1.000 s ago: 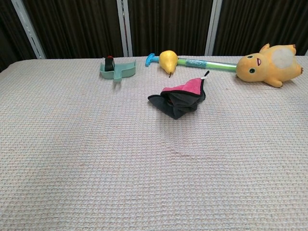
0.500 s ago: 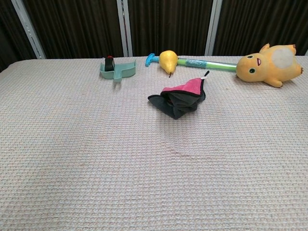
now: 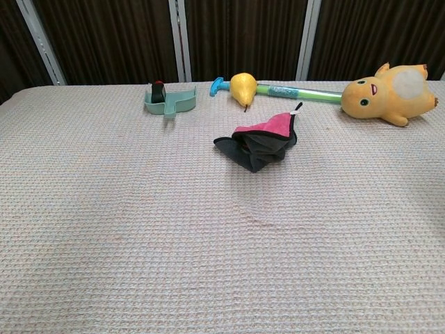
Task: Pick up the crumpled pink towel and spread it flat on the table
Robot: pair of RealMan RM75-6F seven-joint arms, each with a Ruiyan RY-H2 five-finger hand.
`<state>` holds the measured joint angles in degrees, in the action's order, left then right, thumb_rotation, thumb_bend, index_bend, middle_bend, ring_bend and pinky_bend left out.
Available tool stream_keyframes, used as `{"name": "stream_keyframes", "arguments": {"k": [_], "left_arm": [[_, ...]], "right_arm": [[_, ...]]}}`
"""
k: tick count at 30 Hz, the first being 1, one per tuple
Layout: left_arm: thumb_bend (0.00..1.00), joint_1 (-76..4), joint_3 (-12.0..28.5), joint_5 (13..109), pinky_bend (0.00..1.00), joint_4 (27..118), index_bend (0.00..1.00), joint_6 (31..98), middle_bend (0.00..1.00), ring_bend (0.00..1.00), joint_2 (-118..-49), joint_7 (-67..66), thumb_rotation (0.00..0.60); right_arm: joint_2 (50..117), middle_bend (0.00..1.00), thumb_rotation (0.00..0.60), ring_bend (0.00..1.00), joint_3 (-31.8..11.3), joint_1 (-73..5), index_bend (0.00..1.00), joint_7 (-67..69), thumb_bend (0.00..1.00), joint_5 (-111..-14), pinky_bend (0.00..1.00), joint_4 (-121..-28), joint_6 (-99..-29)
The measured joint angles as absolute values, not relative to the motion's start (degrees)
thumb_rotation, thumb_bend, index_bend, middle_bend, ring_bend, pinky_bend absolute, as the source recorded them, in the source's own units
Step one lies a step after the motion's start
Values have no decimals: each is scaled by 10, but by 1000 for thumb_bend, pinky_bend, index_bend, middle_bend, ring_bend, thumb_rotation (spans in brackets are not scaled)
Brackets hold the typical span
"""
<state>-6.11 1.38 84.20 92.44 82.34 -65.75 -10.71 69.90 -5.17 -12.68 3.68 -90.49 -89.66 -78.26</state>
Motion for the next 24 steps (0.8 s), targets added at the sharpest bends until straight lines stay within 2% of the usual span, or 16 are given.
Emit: {"name": "stream_keyframes", "arguments": {"k": [3,6,14,24], "left_arm": [[0,-62,16,840,0,923,0,824,0,0,-662,-118,600],[0,-62,18,835,0,920,0,825,0,0,-667,-124,600],[0,-64,25,817,0,907,0,819,0,0,-673,-127,600],[0,-63,27,808,0,895,0,817,0,0,-675,-124,600]], "right_arm": [[720,114,600,11,-67,-160,370,35,256,-908,61,-901,-755],[750,124,600,13,-85,-192,392,22,257,-900,61,-907,-729],[851,125,600,13,-121,-268,394,-46,256,-842,61,-903,-654],[957,125,600,13,-166,-333,394,-121,257,-763,61,-872,-616]]}}
